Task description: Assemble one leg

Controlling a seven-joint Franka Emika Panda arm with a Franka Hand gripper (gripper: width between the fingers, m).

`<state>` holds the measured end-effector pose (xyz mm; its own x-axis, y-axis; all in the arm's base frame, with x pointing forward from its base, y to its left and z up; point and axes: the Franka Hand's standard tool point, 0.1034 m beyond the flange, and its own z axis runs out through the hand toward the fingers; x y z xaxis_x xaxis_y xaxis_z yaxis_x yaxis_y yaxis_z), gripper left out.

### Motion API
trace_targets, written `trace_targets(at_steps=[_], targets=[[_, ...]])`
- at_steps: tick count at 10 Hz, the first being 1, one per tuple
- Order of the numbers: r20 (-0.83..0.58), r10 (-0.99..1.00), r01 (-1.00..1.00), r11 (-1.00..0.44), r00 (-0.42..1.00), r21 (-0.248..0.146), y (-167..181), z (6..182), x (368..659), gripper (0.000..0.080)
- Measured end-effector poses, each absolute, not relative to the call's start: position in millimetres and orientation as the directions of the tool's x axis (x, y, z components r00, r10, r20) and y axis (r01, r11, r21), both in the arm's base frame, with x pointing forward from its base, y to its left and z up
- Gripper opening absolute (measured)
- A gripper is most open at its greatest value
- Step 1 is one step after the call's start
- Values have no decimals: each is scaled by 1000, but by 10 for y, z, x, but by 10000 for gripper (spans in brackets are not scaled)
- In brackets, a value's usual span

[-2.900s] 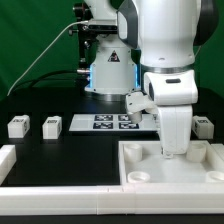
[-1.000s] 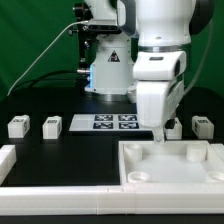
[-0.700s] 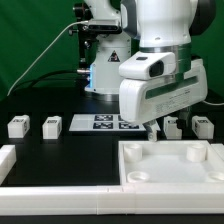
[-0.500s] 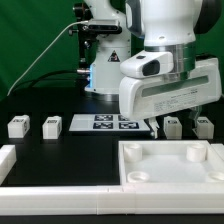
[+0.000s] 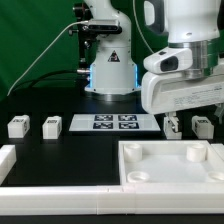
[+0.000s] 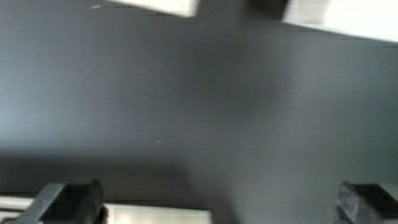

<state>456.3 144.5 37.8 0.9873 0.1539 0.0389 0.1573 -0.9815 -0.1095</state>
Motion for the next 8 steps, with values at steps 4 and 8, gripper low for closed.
trace_targets(at_steps=[4,8], targets=[[37,148,151,-982,988,-114,1623,348,4503,649],[10,8,9,-993,1000,-119,1661,347,4410,649]])
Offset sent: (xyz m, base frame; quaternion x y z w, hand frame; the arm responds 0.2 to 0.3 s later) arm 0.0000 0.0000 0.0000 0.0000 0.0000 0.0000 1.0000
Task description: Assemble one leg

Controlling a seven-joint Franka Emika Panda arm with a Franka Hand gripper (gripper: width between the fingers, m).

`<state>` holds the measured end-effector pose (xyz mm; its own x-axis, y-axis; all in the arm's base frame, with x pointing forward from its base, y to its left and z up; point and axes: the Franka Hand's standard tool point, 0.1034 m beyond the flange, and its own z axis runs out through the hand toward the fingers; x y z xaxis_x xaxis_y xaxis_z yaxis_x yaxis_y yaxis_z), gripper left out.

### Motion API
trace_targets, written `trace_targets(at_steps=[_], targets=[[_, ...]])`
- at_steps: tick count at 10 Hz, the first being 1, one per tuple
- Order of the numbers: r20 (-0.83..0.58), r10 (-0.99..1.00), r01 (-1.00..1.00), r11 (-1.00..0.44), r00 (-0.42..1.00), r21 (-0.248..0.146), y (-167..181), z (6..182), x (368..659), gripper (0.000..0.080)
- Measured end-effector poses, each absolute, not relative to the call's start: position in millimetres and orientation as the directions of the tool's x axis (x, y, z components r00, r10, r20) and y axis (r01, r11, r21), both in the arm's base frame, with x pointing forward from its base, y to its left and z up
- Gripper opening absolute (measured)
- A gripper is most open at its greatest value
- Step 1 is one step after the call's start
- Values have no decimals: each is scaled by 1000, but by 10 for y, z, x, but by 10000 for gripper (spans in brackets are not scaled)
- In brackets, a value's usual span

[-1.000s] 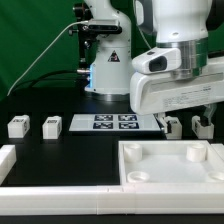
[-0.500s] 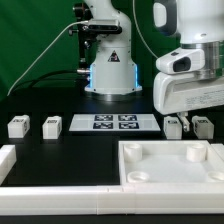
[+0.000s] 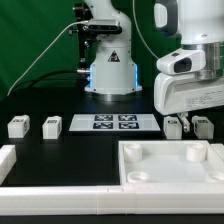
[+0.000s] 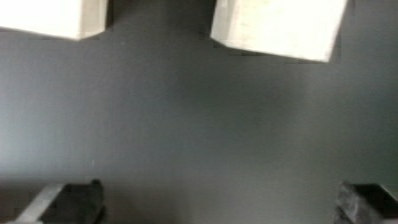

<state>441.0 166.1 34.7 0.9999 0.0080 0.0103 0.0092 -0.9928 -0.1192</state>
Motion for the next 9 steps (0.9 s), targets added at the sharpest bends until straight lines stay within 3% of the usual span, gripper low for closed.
trace_targets(at_steps=[6,9], targets=[[-62,-10,-16,-994,998,-108,1735,347,4356,649],[-378,30,1,-997,925,-77,1685,357,4288,649]])
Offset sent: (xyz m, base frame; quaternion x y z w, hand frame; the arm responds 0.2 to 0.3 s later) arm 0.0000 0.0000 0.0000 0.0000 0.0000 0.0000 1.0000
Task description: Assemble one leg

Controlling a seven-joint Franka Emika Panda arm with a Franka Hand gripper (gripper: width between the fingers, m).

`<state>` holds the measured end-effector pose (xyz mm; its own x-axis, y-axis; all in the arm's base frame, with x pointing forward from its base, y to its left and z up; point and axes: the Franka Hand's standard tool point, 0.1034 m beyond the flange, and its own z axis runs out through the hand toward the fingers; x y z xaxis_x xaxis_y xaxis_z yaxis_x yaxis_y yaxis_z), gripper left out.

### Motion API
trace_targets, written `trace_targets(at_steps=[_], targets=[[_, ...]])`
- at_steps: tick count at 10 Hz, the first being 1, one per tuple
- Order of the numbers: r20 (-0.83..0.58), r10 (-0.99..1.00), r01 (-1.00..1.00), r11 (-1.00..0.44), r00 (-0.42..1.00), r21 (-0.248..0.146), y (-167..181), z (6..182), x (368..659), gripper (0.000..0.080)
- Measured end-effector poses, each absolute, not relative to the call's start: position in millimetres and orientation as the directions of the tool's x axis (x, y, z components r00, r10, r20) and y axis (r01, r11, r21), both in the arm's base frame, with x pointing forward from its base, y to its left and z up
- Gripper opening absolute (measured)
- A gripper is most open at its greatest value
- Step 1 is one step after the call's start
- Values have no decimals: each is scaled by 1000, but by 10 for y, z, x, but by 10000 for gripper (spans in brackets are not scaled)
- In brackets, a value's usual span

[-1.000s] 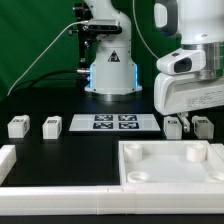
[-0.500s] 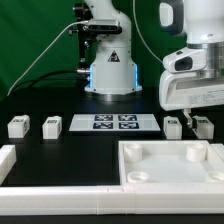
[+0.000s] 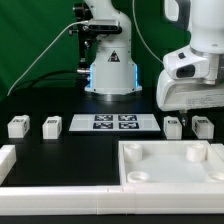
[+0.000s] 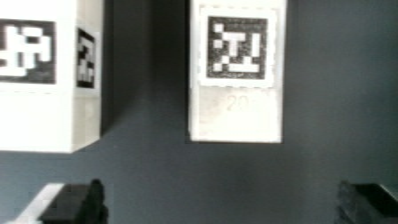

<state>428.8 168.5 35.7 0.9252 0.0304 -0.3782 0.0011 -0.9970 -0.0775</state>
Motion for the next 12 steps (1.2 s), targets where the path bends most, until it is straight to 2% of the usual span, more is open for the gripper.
trace_targets(at_steps=[1,3,6,9,10,12], targets=[[-472,35,2,-998,881,-70,1691,354,4250,649],[-479,30,-4,-998,877,-69,1723,299,4262,649],[-517,14,-14,-999,856,-50,1772,210,4123,649],[-750,25,8,-1000,660,-26,1749,178,3918,649],[-749,27,6,-1000,662,-31,1778,121,3993,649],[-747,29,9,-999,664,-31,1782,142,3979,649]])
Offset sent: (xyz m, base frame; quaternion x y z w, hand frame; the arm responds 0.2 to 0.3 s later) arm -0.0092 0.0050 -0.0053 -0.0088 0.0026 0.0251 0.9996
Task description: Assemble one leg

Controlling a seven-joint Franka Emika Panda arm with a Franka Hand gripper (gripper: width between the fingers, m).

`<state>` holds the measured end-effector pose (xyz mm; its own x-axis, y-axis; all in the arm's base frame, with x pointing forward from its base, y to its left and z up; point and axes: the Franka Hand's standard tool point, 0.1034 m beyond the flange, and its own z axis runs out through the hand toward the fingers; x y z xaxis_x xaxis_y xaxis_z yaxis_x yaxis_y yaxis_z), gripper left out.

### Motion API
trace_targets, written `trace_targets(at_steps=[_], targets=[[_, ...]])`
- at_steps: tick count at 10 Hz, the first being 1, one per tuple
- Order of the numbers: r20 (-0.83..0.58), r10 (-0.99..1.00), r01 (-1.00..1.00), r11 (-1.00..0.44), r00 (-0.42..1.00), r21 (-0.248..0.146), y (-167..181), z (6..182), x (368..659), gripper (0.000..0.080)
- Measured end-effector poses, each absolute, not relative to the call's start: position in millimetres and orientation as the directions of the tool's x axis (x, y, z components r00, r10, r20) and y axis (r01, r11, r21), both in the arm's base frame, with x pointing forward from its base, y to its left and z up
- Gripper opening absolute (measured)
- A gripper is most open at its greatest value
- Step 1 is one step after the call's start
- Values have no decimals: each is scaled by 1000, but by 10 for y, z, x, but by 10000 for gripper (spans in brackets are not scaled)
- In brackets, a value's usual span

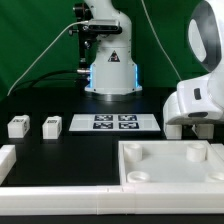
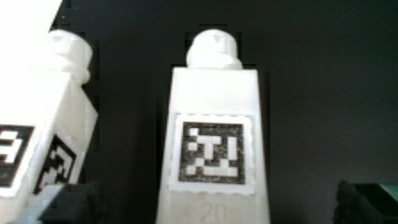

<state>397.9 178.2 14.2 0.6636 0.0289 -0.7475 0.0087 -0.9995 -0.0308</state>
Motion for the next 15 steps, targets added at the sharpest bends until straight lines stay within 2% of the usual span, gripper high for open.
trace_targets(at_steps=[5,15], targets=[[-748,31,13,-999,664,-29,1795,74,3891,649],[-828,31,25,-999,559,-21,1757,37,3729,649]])
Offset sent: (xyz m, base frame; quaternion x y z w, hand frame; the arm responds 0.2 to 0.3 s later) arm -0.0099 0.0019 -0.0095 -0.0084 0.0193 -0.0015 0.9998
